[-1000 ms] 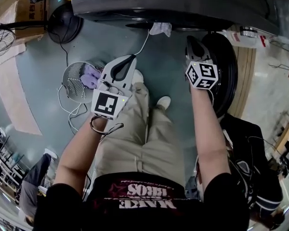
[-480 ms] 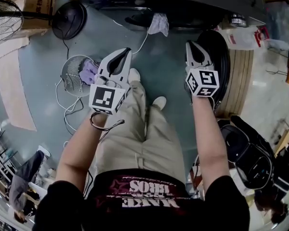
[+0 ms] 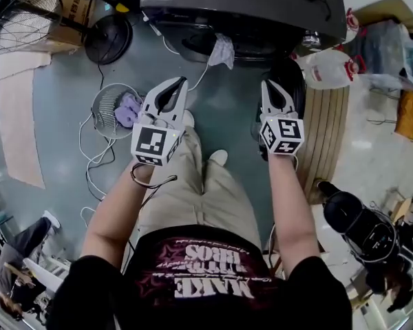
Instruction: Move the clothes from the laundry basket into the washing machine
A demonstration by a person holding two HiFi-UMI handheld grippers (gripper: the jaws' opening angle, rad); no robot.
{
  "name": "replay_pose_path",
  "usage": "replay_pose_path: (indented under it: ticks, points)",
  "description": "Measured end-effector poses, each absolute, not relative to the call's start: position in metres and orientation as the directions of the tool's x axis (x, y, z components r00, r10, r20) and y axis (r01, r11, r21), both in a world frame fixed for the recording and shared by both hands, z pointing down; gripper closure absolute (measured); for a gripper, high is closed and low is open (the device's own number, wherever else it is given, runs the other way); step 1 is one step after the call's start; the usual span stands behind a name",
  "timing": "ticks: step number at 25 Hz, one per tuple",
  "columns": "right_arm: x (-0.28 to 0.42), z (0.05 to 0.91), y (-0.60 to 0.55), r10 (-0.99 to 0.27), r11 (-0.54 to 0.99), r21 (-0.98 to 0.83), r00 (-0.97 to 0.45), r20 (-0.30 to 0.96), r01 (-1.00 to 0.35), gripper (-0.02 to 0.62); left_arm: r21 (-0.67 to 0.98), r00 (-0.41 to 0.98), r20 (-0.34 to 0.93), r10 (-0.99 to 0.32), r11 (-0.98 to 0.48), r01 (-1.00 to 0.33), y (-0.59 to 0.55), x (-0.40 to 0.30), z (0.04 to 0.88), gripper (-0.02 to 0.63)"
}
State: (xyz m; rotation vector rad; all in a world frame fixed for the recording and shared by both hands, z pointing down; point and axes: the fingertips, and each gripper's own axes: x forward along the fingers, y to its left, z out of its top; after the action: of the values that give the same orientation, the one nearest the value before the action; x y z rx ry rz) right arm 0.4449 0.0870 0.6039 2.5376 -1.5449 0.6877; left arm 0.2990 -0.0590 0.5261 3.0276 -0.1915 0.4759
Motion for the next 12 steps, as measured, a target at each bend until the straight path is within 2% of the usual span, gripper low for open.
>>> replay_pose_path:
  ticks: [12]
  points:
    - [0.412,0.491,0.098,-0.857,-0.421,-0.124,0.349,0.380,-0.899,0.592,0.004,0.960,0.220,-0.174,-0.984,-0.179,-0.056,0.282,0.414,0.601]
